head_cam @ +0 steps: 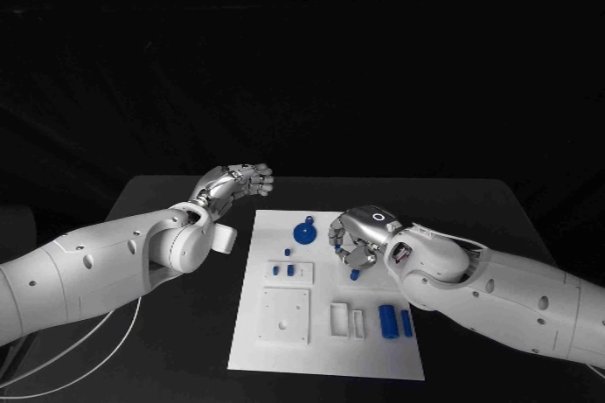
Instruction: Assemble the parts on the task board
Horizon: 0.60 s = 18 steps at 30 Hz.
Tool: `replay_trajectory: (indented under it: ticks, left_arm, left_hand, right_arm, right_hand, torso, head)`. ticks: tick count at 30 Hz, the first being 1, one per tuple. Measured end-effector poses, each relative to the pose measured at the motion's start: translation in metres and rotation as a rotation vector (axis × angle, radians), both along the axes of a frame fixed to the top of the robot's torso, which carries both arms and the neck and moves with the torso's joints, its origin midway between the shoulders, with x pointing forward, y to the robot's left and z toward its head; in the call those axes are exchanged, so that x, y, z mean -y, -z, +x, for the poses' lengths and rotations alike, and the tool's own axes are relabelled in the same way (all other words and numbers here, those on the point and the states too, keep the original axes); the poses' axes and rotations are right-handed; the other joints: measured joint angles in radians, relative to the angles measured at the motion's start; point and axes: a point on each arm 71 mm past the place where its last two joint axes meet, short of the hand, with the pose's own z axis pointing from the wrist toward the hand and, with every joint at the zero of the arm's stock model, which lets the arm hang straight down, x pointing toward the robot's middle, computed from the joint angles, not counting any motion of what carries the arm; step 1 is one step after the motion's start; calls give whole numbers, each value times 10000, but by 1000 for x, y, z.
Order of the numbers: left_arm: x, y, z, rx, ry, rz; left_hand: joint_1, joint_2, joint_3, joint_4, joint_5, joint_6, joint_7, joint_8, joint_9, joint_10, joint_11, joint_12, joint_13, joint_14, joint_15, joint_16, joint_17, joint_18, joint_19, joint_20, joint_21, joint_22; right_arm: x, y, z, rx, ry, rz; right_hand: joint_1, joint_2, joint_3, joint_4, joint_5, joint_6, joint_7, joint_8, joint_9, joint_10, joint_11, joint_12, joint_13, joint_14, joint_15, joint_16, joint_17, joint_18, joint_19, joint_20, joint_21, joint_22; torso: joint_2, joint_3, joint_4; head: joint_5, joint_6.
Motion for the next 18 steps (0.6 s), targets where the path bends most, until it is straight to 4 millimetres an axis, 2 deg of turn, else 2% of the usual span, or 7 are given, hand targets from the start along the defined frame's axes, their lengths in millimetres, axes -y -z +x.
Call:
replay_trajectory:
  ticks: [7,18]
  left_arm:
    - [0,2,6,7,-123,55]
    - [5,4,13,23,-192,97]
  left_hand:
    - [0,0,3,-50,0,0,0,0,0,0,0,0,-1,0,0,0,0,-1,0,0,0,9]
    - [0,0,9,-66,-1,0,0,0,-3,0,0,0,-9,-1,0,0,8,-7,36,-36,0,9]
  right_arm:
    - [-25,6,-16,-163,-617,513]
    - [-44,32,-38,-663,-1037,1258]
  right_hand:
    - [1,0,43,-43,0,0,-1,0,0,0,0,-6,20,9,-9,0,0,0,39,-36,36,0]
    - [96,94,56,-112,-2,34,-35,0,15,1,0,-47,60,12,-10,1,-9,-1,74,-72,76,0]
  torso:
    - [-42,-6,9]
    - [-170,-72,47]
  head:
    - [309,-56]
    - [825,-248]
